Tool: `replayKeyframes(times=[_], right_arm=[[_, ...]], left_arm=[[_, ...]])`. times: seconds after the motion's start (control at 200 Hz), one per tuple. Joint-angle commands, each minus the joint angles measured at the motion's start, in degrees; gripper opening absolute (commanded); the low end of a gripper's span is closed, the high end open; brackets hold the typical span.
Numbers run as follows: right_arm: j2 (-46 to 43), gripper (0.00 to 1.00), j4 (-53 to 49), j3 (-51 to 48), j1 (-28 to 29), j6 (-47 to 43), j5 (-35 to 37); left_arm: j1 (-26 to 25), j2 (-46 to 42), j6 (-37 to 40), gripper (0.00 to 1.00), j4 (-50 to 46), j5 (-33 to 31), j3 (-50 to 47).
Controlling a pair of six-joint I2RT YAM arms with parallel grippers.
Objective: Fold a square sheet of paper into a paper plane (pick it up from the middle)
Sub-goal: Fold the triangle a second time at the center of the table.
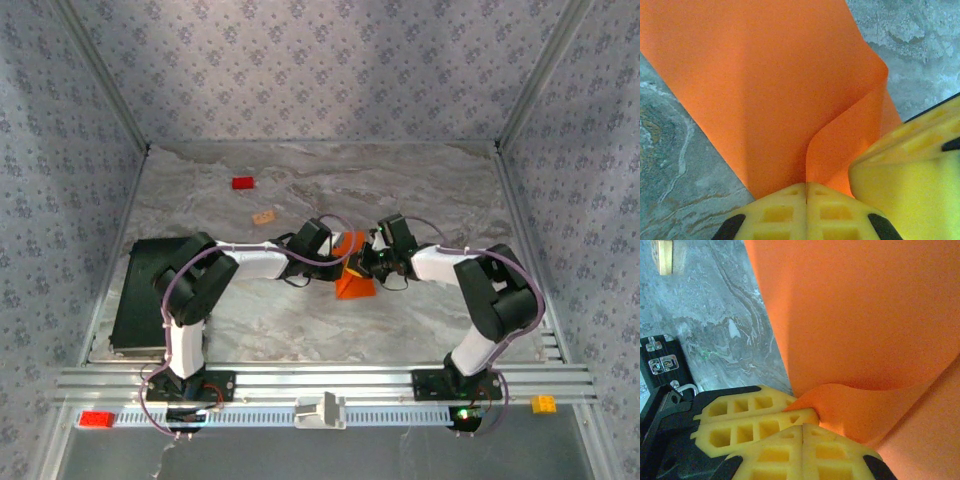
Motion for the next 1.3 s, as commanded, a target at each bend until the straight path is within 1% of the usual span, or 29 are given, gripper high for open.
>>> replayKeyframes(times=[0.0, 0.2, 0.365, 0.62, 0.765, 0.974, 1.074, 1.294], right_arm=[[1.3, 0.00, 1.3, -0.8, -0.2, 0.7, -0.4], [2.6, 0.00, 2.1, -3.6, -0.9, 0.6, 0.9], [2.8, 0.00, 3.4, -4.9, -1.3, 1.2, 0.5], [-0.4, 0.00, 0.7, -0.4, -1.8, 0.3, -0.6], [1.8, 0.00, -0.8, 1.0, -3.0, -0.9, -0.1], [4.5, 0.00, -2.5, -1.3, -4.5, -1.2, 3.2], [5.2, 0.00, -2.2, -2.0, -5.1, -0.7, 3.6], [2.1, 0.00, -2.5, 0.3, -6.1, -0.6, 0.5]], left_arm=[[0.2, 1.4, 0.1, 0.00, -1.4, 0.8, 0.2], [0.3, 1.5, 0.4, 0.00, -1.6, 0.6, 0.2], [0.2, 1.7, 0.5, 0.00, -2.1, 0.5, 0.4], [0.2, 1.8, 0.6, 0.00, -2.4, 0.6, 0.5], [0.2, 1.8, 0.6, 0.00, -2.7, 0.5, 0.7], [0.2, 2.0, 0.7, 0.00, -2.9, 0.5, 0.6], [0.2, 2.0, 0.8, 0.00, -3.0, 0.6, 0.6], [0.2, 2.1, 1.0, 0.00, -3.3, 0.4, 0.6]])
